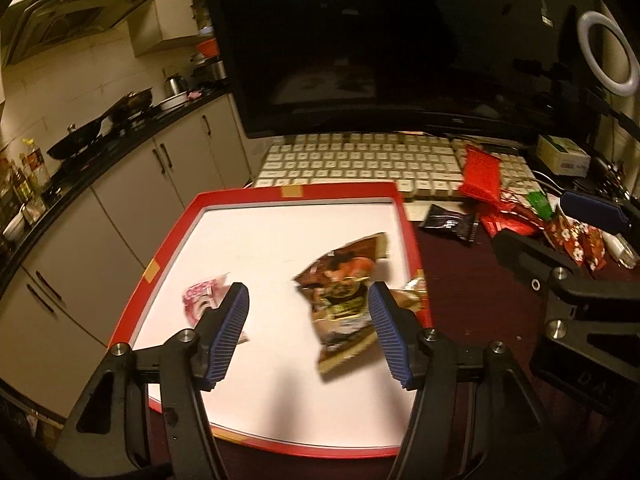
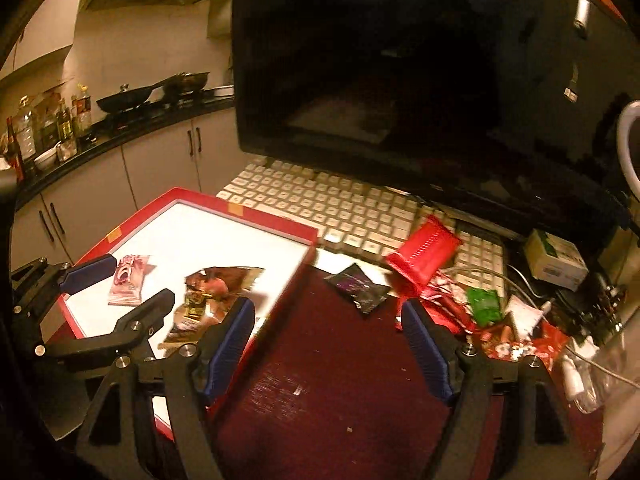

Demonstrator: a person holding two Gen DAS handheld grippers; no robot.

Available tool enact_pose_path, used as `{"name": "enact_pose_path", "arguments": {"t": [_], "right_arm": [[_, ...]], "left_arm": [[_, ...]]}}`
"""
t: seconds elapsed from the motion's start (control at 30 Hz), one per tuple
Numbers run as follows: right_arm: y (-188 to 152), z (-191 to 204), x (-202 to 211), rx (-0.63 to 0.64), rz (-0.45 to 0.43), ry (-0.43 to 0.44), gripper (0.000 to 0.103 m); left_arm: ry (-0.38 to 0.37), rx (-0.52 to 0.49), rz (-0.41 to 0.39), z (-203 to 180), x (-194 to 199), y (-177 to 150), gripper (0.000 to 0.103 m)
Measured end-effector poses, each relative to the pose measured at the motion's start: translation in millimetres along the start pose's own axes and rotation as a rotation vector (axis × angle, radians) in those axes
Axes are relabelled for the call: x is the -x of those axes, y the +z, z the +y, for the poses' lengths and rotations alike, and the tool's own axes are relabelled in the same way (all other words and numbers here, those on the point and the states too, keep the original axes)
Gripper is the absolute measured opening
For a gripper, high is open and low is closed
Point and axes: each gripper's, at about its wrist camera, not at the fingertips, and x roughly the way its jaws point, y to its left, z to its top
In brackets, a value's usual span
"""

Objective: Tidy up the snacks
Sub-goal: 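Move both grippers back over the snack pile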

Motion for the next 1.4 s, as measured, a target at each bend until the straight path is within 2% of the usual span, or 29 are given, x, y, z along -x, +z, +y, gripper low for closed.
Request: {"name": "enact_pose_path", "arguments": {"t": [0.47, 0.57, 0.77, 0.97, 1.1, 1.17, 1.3, 1.4], "right_arm": [[-21.5, -66.0, 17.0, -0.079, -0.007, -0.044, 0.080], [-31.0, -91.5, 20.2, -0.101, -0.004, -0.069, 0.082], [-70.2, -167.5, 22.4, -0.176, 0.039, -0.133, 0.083], [-97.6, -213.1, 25.4, -0.209, 0.074, -0.178, 0.083], [-93.6, -238.0, 20.2, -0.309, 0.096, -0.132, 0.086], [-90.1, -246.2, 12.0, -0.349, 0.117, -0.114, 0.086], [-83.7, -252.2, -15.4, -0.381, 0.187, -0.046, 0.086], [-79.6, -248.6, -32.5, -0.385, 0.224, -0.008, 0.086]], "left_arm": [[-0.039, -0.105, 0.005, -73.3, 10.4, 7.2, 0.061], [-0.059, -0.133, 0.026, -91.1, 6.3, 8.2, 0.061], [-0.095, -0.188, 0.065, -125.9, -9.7, 11.3, 0.061], [-0.122, -0.223, 0.068, -151.3, -24.5, 28.0, 0.061], [-0.133, -0.241, 0.073, -167.0, -35.7, 38.9, 0.061], [-0.165, -0.243, 0.089, -175.0, -41.6, 42.8, 0.061], [-0.227, -0.240, 0.127, -188.5, -49.7, 43.7, 0.061], [-0.222, -0.239, 0.137, -189.0, -53.5, 39.5, 0.061]]}}
